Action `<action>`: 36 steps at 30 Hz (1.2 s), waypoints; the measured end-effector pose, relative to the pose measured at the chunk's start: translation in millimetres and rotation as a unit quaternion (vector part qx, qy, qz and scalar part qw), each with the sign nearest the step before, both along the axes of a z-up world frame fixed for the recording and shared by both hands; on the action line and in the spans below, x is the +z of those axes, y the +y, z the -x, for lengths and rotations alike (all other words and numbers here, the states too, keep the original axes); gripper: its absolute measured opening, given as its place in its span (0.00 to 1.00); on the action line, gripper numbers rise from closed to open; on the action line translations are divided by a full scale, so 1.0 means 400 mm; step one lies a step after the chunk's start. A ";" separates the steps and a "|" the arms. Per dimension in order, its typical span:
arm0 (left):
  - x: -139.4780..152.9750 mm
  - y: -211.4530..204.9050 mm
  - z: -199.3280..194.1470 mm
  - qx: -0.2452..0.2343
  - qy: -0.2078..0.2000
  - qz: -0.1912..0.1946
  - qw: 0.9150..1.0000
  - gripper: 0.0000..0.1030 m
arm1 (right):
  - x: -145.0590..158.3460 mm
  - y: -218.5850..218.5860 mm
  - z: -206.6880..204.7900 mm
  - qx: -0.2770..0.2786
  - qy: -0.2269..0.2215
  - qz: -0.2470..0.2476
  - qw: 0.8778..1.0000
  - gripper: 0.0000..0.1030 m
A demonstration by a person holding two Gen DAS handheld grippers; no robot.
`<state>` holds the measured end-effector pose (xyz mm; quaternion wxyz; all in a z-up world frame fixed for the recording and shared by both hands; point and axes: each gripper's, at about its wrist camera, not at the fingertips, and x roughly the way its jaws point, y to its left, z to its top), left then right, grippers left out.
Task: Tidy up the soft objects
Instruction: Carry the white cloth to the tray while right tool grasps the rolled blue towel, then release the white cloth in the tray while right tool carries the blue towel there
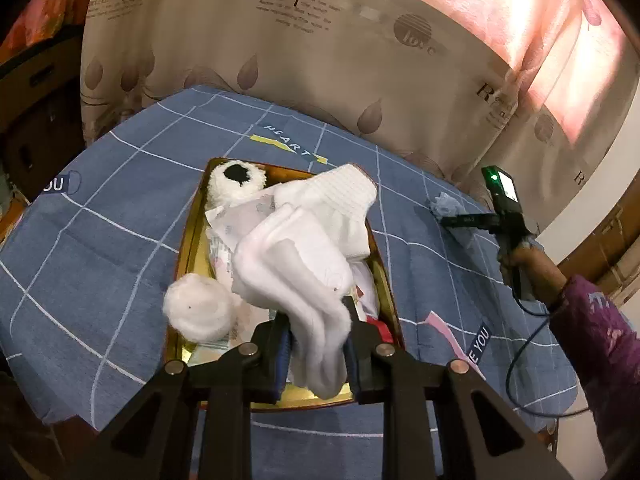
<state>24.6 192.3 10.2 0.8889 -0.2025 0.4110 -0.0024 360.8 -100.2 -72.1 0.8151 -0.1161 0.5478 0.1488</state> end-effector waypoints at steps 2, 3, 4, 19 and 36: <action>0.000 0.004 0.003 0.003 -0.002 -0.007 1.000 0.22 | 0.013 0.004 0.042 0.000 -0.005 -0.014 1.000 0.21; 0.000 0.005 0.005 0.004 -0.002 -0.013 1.000 0.22 | 0.032 -0.003 0.090 0.000 -0.009 -0.054 0.998 0.21; 0.000 0.008 0.008 0.005 -0.003 -0.015 1.000 0.22 | 0.048 -0.006 0.128 0.006 -0.014 -0.079 0.997 0.21; -0.010 -0.014 -0.029 -0.019 0.005 -0.087 0.996 0.23 | 0.213 -0.117 0.805 -0.012 -0.092 -0.189 0.978 0.21; -0.055 -0.019 -0.017 -0.028 0.063 -0.132 0.989 0.40 | 0.257 -0.075 0.863 0.001 -0.097 -0.215 0.972 0.21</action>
